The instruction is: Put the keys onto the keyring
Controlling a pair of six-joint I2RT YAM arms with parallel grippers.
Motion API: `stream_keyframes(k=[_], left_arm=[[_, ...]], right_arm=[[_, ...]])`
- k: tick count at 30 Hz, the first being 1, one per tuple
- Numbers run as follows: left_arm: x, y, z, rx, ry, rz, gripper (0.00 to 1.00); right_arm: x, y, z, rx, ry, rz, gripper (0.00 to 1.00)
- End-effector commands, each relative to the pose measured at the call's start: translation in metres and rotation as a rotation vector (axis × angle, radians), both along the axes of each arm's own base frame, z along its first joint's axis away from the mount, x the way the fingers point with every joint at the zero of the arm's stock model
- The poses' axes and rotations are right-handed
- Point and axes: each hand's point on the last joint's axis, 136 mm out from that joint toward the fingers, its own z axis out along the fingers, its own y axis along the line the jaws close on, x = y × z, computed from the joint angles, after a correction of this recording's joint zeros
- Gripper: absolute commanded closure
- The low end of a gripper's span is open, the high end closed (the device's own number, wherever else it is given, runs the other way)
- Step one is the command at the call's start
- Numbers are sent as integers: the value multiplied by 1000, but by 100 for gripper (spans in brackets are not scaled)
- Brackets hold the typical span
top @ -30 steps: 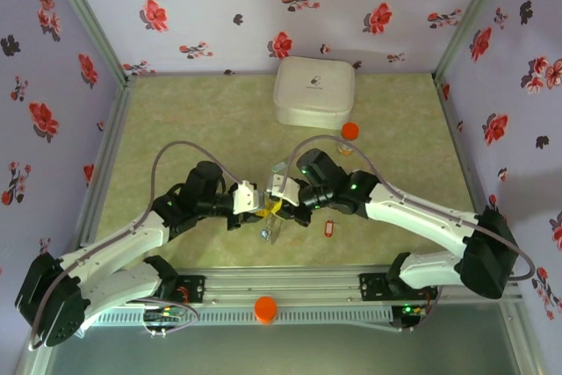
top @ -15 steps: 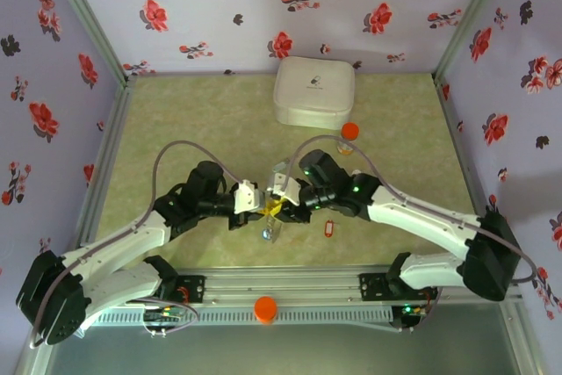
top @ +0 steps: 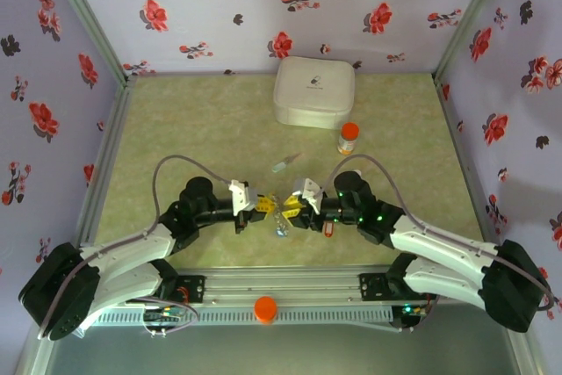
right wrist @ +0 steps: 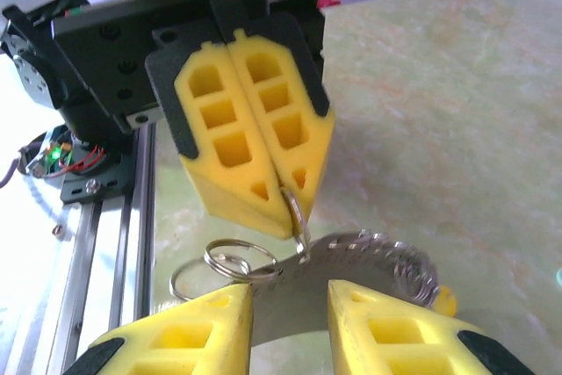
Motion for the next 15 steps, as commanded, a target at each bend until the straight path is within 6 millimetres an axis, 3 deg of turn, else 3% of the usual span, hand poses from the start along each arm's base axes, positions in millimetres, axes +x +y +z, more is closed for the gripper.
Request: stream_keyframes(k=[1,15], left_arm=[[-6,-2,13,-66,-17,-29,100],[-7,-2,12,-89,-20,-37,100]], right_arm=[[6,7,17,81,-21,-10,74],[4,10,14,80,-13,9,81]])
